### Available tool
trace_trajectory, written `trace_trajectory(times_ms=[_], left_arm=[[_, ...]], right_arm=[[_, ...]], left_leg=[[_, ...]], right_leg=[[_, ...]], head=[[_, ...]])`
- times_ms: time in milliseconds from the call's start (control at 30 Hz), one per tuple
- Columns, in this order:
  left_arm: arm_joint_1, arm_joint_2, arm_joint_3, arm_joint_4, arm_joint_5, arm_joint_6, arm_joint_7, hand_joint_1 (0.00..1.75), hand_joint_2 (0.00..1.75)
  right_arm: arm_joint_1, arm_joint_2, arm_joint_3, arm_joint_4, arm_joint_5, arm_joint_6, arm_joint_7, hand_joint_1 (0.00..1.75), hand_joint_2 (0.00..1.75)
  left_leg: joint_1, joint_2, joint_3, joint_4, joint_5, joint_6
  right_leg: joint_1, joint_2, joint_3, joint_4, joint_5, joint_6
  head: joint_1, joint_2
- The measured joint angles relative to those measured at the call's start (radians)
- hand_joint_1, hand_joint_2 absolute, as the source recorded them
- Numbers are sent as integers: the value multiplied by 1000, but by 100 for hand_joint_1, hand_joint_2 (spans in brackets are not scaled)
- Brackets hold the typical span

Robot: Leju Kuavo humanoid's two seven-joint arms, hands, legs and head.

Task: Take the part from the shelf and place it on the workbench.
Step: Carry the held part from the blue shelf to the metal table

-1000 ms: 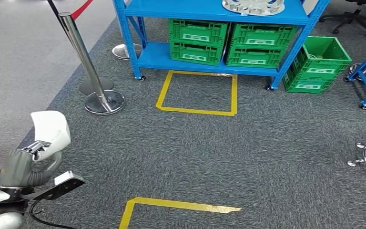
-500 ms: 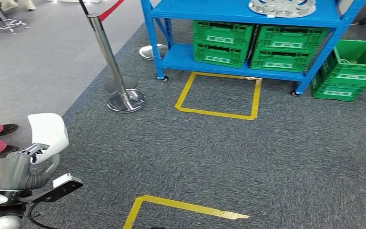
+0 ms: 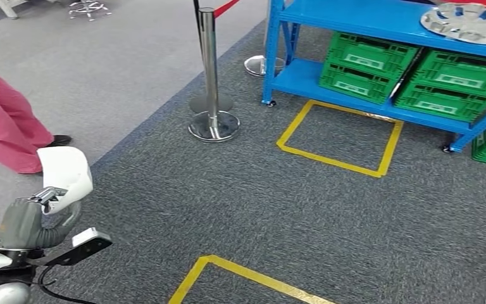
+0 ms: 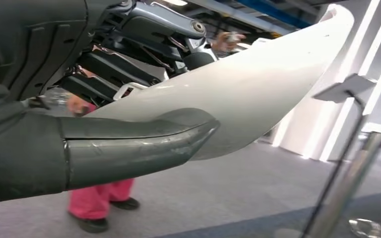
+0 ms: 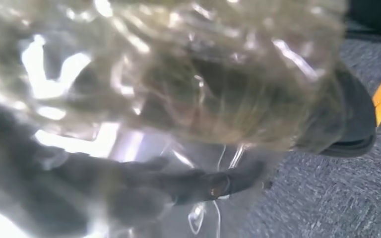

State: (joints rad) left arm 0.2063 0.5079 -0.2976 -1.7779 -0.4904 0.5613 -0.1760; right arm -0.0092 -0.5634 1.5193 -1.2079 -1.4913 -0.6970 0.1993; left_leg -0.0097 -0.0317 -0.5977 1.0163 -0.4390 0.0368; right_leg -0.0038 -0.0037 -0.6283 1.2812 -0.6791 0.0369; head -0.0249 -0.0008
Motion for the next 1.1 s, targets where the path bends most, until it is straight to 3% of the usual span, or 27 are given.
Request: trace_trajectory(times_ms=[33, 67, 100, 167, 233, 267, 300, 367, 433, 500, 533, 567, 633, 700, 767, 800, 867, 933, 967, 1000, 1033, 1100], left_arm=[[0, -1, 0, 0, 0, 0, 0, 175, 175], [0, -2, 0, 0, -1, 0, 0, 175, 175], [0, -2, 0, 0, -2, -1, 0, 175, 175], [-2, -3, 1, 0, -3, -1, 0, 175, 175], [-2, -3, 2, 0, -5, -1, 0, 175, 175], [-2, -3, 2, 0, -5, -1, 0, 175, 175], [0, -2, 3, 0, -5, -1, 0, 175, 175], [-1, -2, 4, 0, -6, -1, 0, 175, 175], [-4, -2, 6, 0, -6, -2, 0, 175, 175], [-4, -4, 6, 0, -6, -2, -2, 175, 175], [-3, -4, 6, 0, -6, -2, -2, 175, 175], [-3, -5, 5, 0, -6, -2, -3, 175, 175], [-4, -4, 6, 0, -6, -2, -3, 175, 175], [-5, -4, 6, 0, -6, -2, -4, 175, 175], [-3, -4, 6, 0, -6, -2, -4, 175, 175], [-1, -5, 6, -1, -6, -2, -4, 175, 175], [-3, -5, 7, -1, -6, -2, -5, 175, 175], [-7, -7, 6, -1, -6, -2, -6, 175, 175], [-7, -8, 6, -1, -5, -2, -6, 175, 175], [-7, -9, 6, -1, -5, -2, -7, 175, 175], [-7, -10, 6, -1, -5, -2, -7, 175, 175], [-7, -11, 6, -1, -5, -1, -8, 175, 175]], right_arm=[[0, 0, 3, 0, 2, 0, -1, 0, 0], [0, 0, 6, 1, 5, 0, -1, 0, 0], [-1, 0, 7, 1, 8, 0, -1, 0, 0], [-4, 0, 9, 2, 11, 0, -6, 0, 0], [-6, 0, 13, 2, 16, 0, -17, 0, 0], [-6, 0, 15, 3, 20, 0, -22, 0, 0], [-7, 0, 16, 3, 23, 0, -23, 0, 0], [-8, 0, 18, 4, 28, 0, -22, 0, 0], [-6, 0, 18, 4, 29, 0, -22, 0, 0], [-6, 0, 19, 5, 32, 0, -22, 0, 0], [-6, 0, 19, 5, 34, 0, -22, 0, 0], [-6, 0, 19, 6, 36, 0, -22, 0, 0], [-7, 0, 19, 6, 39, 0, -22, 0, 0], [-8, 0, 18, 6, 40, 0, -22, 0, 0], [-11, 0, 18, 6, 41, 0, -22, 0, 0], [-13, 0, 19, 6, 41, 0, -22, 0, 0], [-15, 0, 18, 7, 43, 1, -23, 0, 0], [-13, 0, 19, 7, 45, 1, -24, 0, 0], [-11, 0, 19, 7, 46, 1, -25, 0, 0], [-9, 0, 20, 8, 47, 2, -25, 0, 0], [-8, 0, 20, 8, 48, 2, -25, 0, 0], [-8, 0, 20, 8, 50, 2, -25, 0, 0]], left_leg=[[0, -15, 1, 0, 0, 0], [-1, -30, 4, 1, -1, -1], [0, -44, 6, 1, -2, -2], [-2, -69, 5, 4, -3, -9], [0, -93, -2, 5, 1, -20], [2, -106, -6, 4, 4, -26], [3, -103, -9, 8, 2, -31], [2, -56, -32, 59, -32, -41], [5, 3, -85, 172, -95, -50], [12, 20, -126, 260, -124, -57], [15, 24, -124, 259, -113, -59], [17, 30, -101, 218, -85, -59], [13, 69, -29, 89, -31, -54], [6, 96, 10, 14, -16, -41], [3, 78, 11, 6, -19, -27], [3, 66, 12, 2, -17, -21], [7, 44, 16, -5, -12, -8], [8, 21, 15, -6, -10, -2], [7, 8, 14, -6, -10, -1], [5, -6, 15, -5, -11, 0], [4, -21, 16, -5, -11, 0], [4, -50, 20, -5, -12, -1]], right_leg=[[0, 3, -12, -3, 24, -1], [0, 8, -3, -46, 66, -2], [-1, 22, 18, -114, 113, -4], [-6, 65, 62, -229, 167, -8], [-7, 80, 79, -260, 169, -15], [-7, 67, 82, -262, 172, -20], [-7, 53, 85, -266, 174, -26], [-8, 25, 90, -273, 178, -37], [-6, -2, 92, -275, 177, -44], [-4, -30, 92, -275, 174, -45], [-4, -45, 93, -275, 173, -44], [-4, -59, 96, -275, 170, -42], [-1, -84, 103, -274, 164, -34], [3, -106, 107, -274, 157, -24], [5, -128, 115, -278, 151, -14], [3, -124, 118, -276, 146, -8], [0, -73, 96, -226, 112, 1], [-2, -14, 29, -97, 53, 2], [-2, -4, -7, -34, 33, 2], [-1, 1, -31, 2, 31, 1], [-1, 4, -37, -2, 50, -1], [-2, 25, 3, -115, 131, -6]], head=[[0, 0], [0, 0], [0, 0], [0, 0], [-1, 0], [-1, 0], [-1, 0], [-6, 0], [-11, 0], [-11, 0], [-11, 0], [-11, 0], [-11, 0], [-10, 0], [-9, 0], [-8, 0], [-4, 0], [0, 0], [1, 0], [1, 0], [0, 0], [1, 0]])
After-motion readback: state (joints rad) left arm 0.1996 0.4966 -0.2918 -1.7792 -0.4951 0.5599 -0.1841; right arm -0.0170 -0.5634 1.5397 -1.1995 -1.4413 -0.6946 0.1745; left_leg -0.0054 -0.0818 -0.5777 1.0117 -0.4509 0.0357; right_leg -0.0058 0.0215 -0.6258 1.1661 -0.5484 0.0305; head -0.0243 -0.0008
